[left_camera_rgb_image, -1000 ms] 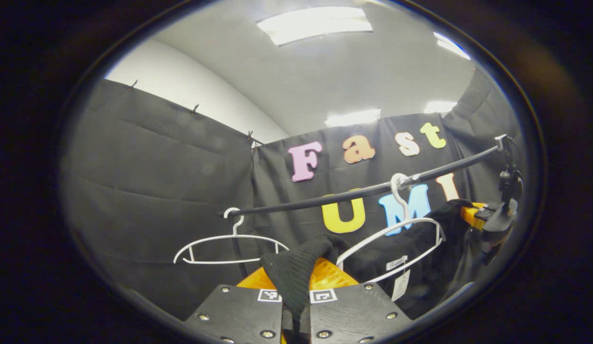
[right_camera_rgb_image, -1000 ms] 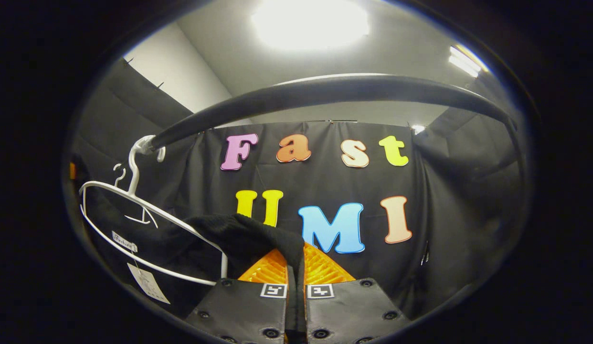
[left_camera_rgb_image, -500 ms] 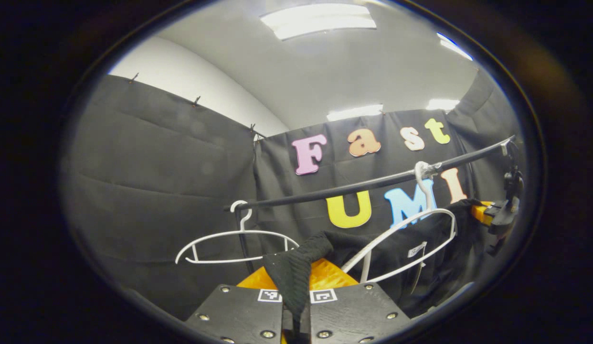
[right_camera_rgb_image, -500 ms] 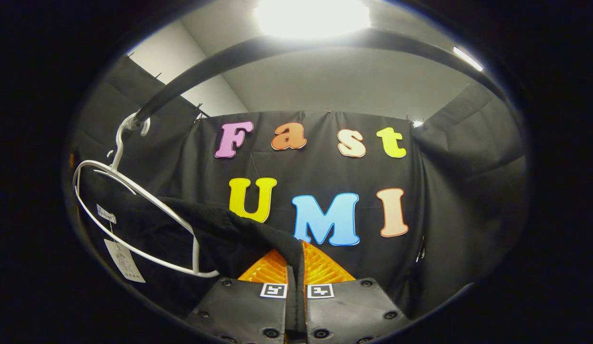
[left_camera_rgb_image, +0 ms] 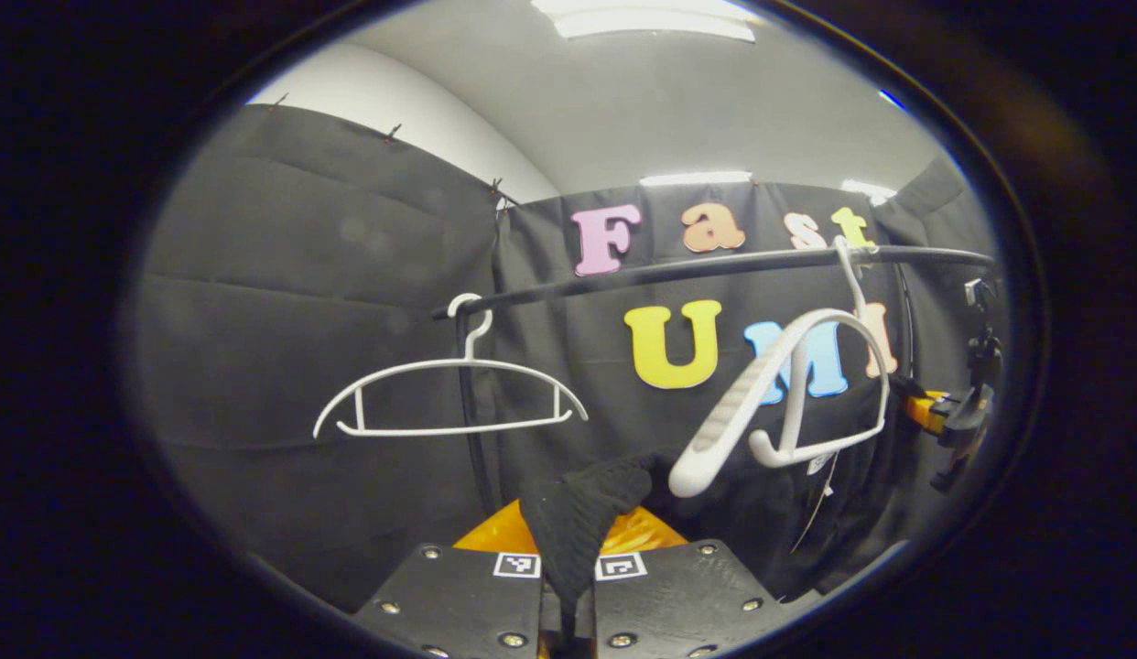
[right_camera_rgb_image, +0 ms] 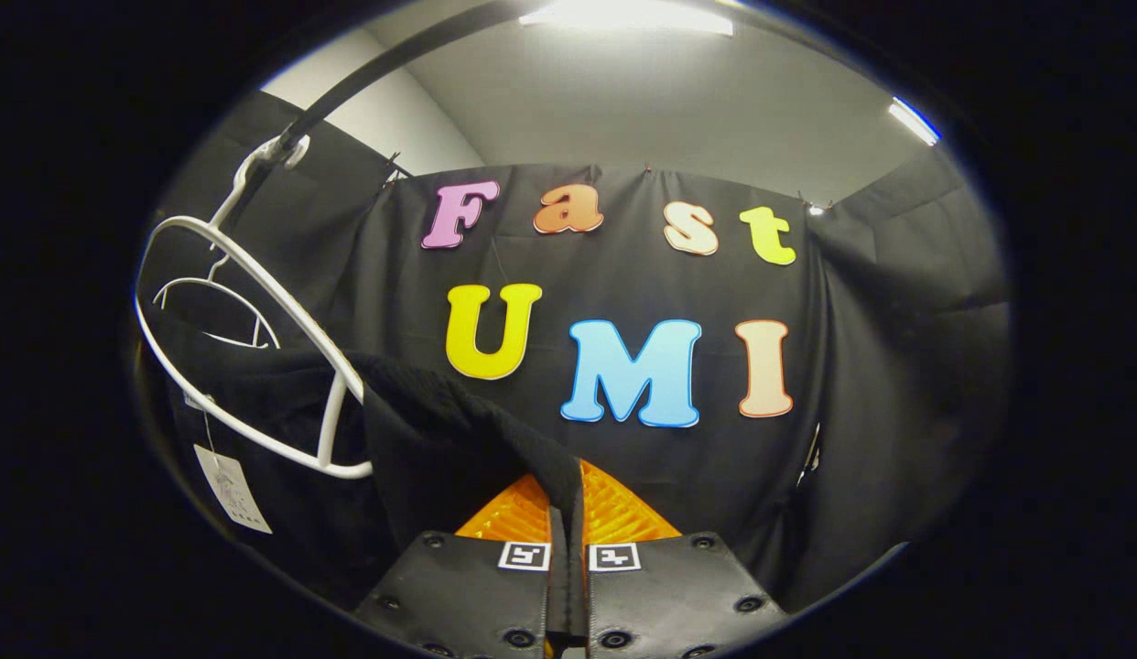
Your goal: Grasp the clothes on the hanger with both hands and then place them into the laundry hamper below.
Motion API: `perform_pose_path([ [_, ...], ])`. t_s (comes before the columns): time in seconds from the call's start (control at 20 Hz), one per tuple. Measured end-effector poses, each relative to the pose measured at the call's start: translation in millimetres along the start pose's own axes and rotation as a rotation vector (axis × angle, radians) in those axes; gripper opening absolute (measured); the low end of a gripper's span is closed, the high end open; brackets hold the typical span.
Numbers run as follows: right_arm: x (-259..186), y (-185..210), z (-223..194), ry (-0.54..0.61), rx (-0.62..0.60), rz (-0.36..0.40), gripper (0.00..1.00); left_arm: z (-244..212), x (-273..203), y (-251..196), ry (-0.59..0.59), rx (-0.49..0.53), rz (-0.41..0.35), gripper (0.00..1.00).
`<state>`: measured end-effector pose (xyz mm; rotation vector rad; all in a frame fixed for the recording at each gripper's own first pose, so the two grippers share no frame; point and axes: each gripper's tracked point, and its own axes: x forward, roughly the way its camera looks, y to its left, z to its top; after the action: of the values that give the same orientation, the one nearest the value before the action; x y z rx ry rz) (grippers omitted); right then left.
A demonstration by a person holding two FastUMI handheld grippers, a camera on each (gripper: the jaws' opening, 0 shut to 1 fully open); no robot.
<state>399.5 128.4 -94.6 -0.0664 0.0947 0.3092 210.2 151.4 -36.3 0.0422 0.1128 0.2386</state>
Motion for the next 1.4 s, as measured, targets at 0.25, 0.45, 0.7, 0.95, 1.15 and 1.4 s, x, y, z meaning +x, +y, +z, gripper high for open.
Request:
perform_pose_path([
  [0.25, -3.2, -5.5, -23.2, 0.042, -0.023, -0.011, 0.01, -26.7, -2.5, -10.9, 0.043, 0.012, -0.018, 0.07],
  [0.45, -26.4, -7.4, -42.0, 0.066, -0.03, -0.013, 0.01, -53.2, -1.3, -20.7, 0.094, 0.051, -0.026, 0.07],
  [0.7, -48.4, -2.7, -94.1, 0.187, -0.015, 0.01, 0.01, -97.4, -15.7, -54.7, 0.183, 0.056, -0.066, 0.07],
  [0.95, -85.1, 12.8, -107.8, 0.197, -0.064, 0.048, 0.01, -119.6, -31.7, -65.2, 0.22, 0.091, -0.104, 0.07],
  [1.15, -114.0, 31.1, -112.7, 0.211, -0.064, 0.086, 0.01, -125.4, -35.5, -97.1, 0.214, 0.093, -0.171, 0.07],
  [1.4, -151.6, 61.2, -125.7, 0.249, -0.049, 0.132, 0.0, -140.6, -60.4, -138.3, 0.219, 0.1, -0.281, 0.07],
])
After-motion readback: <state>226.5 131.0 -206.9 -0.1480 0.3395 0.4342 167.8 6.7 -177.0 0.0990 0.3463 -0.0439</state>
